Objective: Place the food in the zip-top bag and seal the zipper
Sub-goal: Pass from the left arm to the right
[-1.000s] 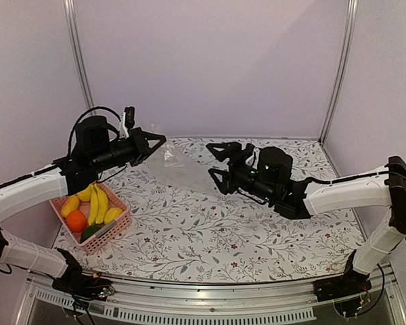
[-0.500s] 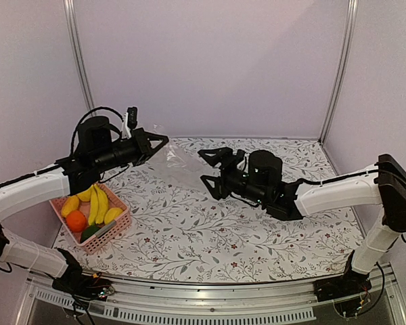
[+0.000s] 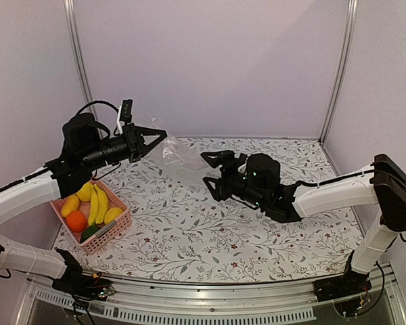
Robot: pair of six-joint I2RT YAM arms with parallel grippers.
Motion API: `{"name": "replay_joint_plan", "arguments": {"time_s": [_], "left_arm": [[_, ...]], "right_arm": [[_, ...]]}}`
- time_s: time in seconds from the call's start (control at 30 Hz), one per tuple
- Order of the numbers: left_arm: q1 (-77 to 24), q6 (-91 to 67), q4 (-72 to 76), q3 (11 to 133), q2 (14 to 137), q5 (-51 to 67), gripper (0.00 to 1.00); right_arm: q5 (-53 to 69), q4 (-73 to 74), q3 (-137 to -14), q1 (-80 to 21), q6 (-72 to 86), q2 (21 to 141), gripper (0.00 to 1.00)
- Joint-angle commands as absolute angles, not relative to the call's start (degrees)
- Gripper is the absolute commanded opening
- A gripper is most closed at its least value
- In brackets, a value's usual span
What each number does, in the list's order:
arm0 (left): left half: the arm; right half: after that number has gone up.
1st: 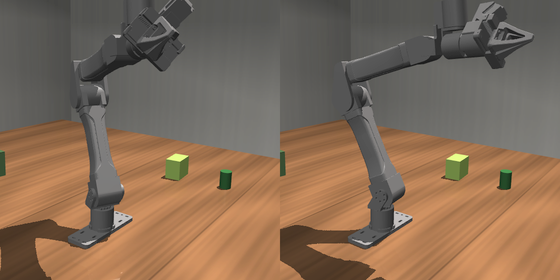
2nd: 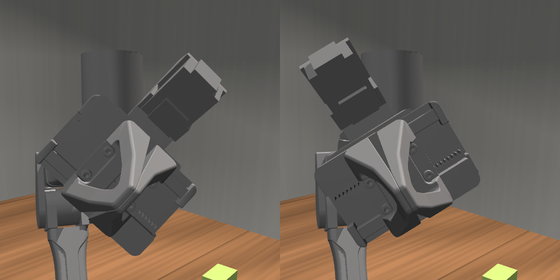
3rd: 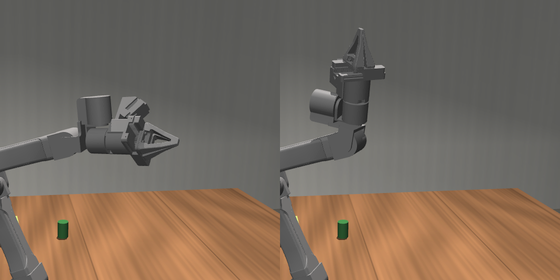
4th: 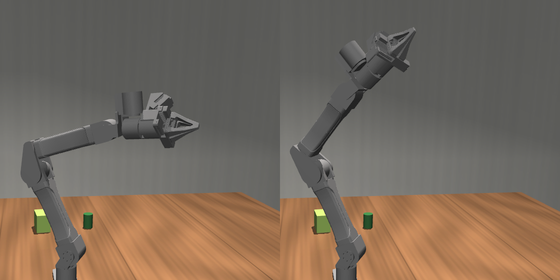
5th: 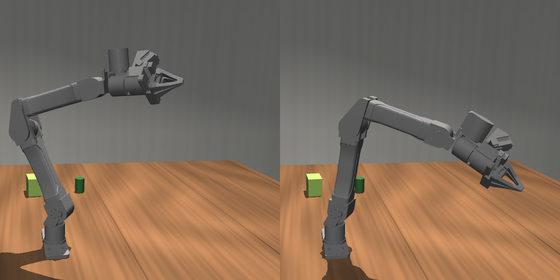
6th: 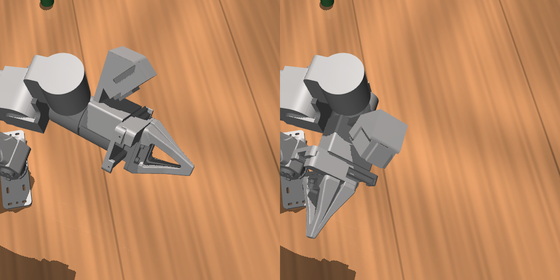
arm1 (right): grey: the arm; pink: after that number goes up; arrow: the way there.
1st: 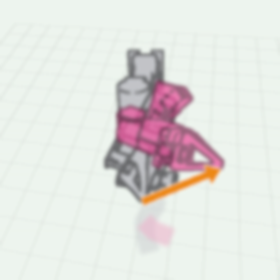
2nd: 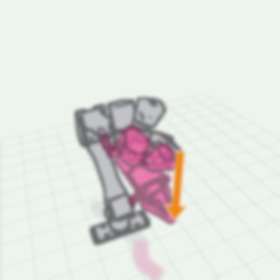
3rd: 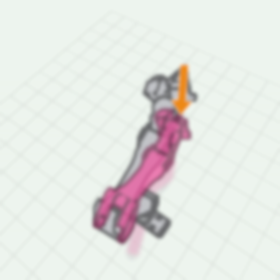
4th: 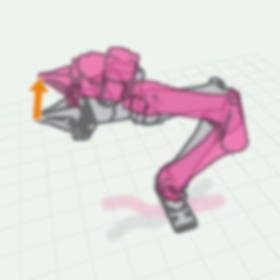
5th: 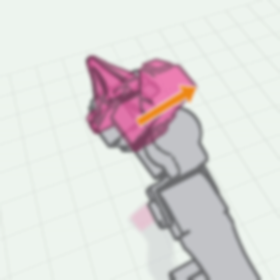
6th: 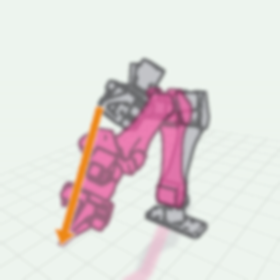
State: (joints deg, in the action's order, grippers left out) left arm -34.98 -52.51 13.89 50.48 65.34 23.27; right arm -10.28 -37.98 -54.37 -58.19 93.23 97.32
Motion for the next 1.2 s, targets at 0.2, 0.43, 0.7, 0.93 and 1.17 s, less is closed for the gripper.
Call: {"name": "replay_joint_plan", "arguments": {"time_s": [0.2,0.43,0.7,0.93,1.17], "left_arm": [[-35.46,-51.76,12.97,47.03,58.38,30.15,0.0],[-35.42,-52.04,12.78,44.89,56.78,31.89,0.0],[-35.36,-51.07,10.85,41.41,54.42,31.96,0.0],[-34.72,-42.03,-7.23,41.05,50.56,25.85,0.75],[-27.63,-37.64,-18.35,42.8,47.26,21.45,1.0]], "right_arm": [[-15.94,-38.41,-48.79,-57.28,93.0,93.91,0.87],[-17.19,-39.63,-48.16,-56.82,90.66,92.16,0.84],[-17.95,-39.3,-48.35,-56.4,84.29,88.57,0.42],[-17.61,-30.0,-51.53,-56.36,70.91,82.49,0.09],[-13.85,-10.7,-59.24,-56.37,49.54,75.22,0.01]]}}
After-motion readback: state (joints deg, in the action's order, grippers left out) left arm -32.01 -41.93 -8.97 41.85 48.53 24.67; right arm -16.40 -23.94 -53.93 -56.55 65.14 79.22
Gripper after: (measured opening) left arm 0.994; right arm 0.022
